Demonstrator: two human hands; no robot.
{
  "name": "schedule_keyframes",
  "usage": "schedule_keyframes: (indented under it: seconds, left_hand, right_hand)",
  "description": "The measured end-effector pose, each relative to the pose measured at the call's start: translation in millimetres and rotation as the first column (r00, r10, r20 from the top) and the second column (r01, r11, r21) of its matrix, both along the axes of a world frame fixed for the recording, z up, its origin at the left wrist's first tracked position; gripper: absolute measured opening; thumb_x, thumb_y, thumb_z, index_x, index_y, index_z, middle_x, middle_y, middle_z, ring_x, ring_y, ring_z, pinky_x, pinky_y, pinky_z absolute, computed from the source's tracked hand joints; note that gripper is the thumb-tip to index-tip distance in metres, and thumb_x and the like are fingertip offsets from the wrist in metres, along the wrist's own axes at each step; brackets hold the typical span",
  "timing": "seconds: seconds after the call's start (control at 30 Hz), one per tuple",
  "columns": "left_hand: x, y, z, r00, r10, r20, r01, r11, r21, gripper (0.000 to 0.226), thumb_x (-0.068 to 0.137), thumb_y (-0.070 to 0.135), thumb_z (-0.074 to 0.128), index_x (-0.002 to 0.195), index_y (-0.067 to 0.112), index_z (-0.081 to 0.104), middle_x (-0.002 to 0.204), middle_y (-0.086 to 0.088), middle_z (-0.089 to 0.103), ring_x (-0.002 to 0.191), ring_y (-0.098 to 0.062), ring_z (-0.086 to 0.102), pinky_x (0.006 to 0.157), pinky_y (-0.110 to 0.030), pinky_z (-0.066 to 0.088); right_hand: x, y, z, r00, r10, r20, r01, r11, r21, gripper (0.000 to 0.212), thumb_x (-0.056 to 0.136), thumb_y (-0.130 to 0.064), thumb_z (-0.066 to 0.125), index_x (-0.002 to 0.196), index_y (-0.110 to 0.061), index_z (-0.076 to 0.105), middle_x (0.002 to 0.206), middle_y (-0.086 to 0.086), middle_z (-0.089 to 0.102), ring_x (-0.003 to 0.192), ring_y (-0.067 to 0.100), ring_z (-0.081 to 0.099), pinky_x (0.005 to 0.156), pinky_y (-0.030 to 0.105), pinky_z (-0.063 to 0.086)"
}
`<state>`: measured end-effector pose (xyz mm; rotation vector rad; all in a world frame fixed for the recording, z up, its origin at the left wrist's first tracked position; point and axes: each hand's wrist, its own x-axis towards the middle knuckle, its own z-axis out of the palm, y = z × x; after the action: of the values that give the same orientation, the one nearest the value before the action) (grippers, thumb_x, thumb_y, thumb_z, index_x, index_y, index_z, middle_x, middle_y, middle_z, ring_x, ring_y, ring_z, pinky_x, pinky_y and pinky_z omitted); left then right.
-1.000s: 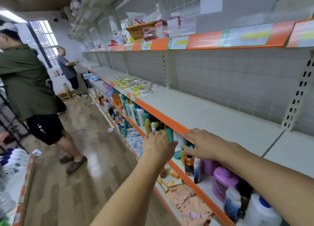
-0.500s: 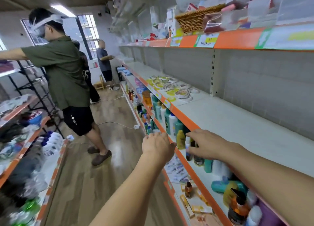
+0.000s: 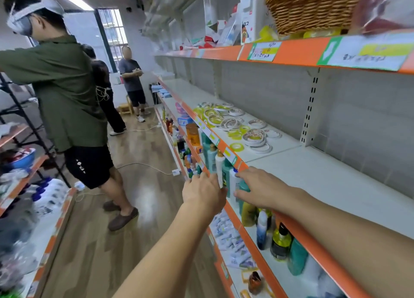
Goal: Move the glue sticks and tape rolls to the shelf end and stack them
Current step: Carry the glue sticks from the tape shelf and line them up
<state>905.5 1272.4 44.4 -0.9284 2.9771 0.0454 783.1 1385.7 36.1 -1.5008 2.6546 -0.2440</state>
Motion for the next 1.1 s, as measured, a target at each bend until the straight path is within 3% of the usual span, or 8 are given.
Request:
schedule_keyframes:
  seconds: [0.2, 0.43, 0.53, 0.73, 0.97, 1.1]
  left_hand:
    - [-38, -99, -5, 1.000, 0.015, 0.023, -0.015, 1.000, -0.024, 0.056, 0.099, 0.054, 0.035, 0.137, 0.014, 0.045, 0.141, -0.011, 0.049, 0.132, -0.032, 0.043, 0.108, -0.043, 0.036]
    - [-102, -209, 8, 0.997, -0.064, 0.042, 0.065, 0.998, -0.021, 0.056, 0.099, 0.052, 0.037, 0.139, 0.014, 0.042, 0.144, -0.011, 0.045, 0.135, -0.034, 0.038, 0.109, -0.045, 0.032]
    - [-127, -248, 19, 0.994, -0.092, 0.057, 0.095, 0.994, -0.046, 0.056, 0.100, 0.051, 0.035, 0.140, 0.012, 0.041, 0.142, -0.012, 0.046, 0.132, -0.033, 0.042, 0.108, -0.045, 0.034]
    - [-178, -307, 18, 0.990, -0.124, 0.072, 0.128, 0.991, -0.046, 0.053, 0.101, 0.052, 0.034, 0.135, 0.013, 0.044, 0.136, -0.013, 0.051, 0.125, -0.033, 0.047, 0.102, -0.045, 0.038]
    - [-259, -369, 2, 0.983, -0.176, 0.045, 0.176, 0.984, 0.018, 0.054, 0.101, 0.052, 0.034, 0.137, 0.013, 0.042, 0.140, -0.012, 0.046, 0.130, -0.032, 0.041, 0.102, -0.045, 0.038]
    - [-306, -400, 10, 0.981, -0.195, 0.021, 0.194, 0.981, 0.016, 0.053, 0.102, 0.052, 0.032, 0.138, 0.014, 0.041, 0.138, -0.013, 0.047, 0.128, -0.034, 0.042, 0.101, -0.044, 0.038]
  right_hand:
    - [-31, -98, -16, 0.999, 0.034, 0.004, -0.034, 0.999, 0.036, 0.060, 0.091, -0.056, 0.054, 0.138, -0.020, 0.048, 0.132, 0.007, 0.050, 0.125, 0.029, 0.050, 0.100, 0.046, 0.045]
    - [-86, -200, -5, 0.998, -0.040, 0.048, 0.040, 0.999, 0.000, 0.050, 0.088, -0.057, 0.054, 0.125, -0.022, 0.056, 0.119, 0.003, 0.054, 0.116, 0.027, 0.054, 0.092, 0.044, 0.048]
    - [-110, -236, 1, 0.995, -0.077, 0.068, 0.078, 0.997, -0.007, 0.059, 0.089, -0.060, 0.054, 0.136, -0.023, 0.049, 0.127, 0.005, 0.052, 0.121, 0.027, 0.051, 0.094, 0.044, 0.048]
    - [-158, -289, 8, 0.987, -0.142, 0.070, 0.144, 0.989, -0.031, 0.061, 0.095, -0.052, 0.055, 0.145, -0.020, 0.043, 0.139, 0.007, 0.046, 0.126, 0.027, 0.049, 0.098, 0.043, 0.046]
    - [-239, -348, -1, 0.988, -0.145, 0.055, 0.148, 0.986, -0.071, 0.059, 0.092, -0.053, 0.057, 0.138, -0.019, 0.050, 0.132, 0.008, 0.054, 0.123, 0.029, 0.052, 0.098, 0.046, 0.046]
    - [-283, -374, 11, 0.985, -0.165, 0.047, 0.169, 0.983, -0.078, 0.051, 0.092, -0.047, 0.059, 0.133, -0.017, 0.054, 0.128, 0.009, 0.057, 0.120, 0.028, 0.053, 0.093, 0.041, 0.046]
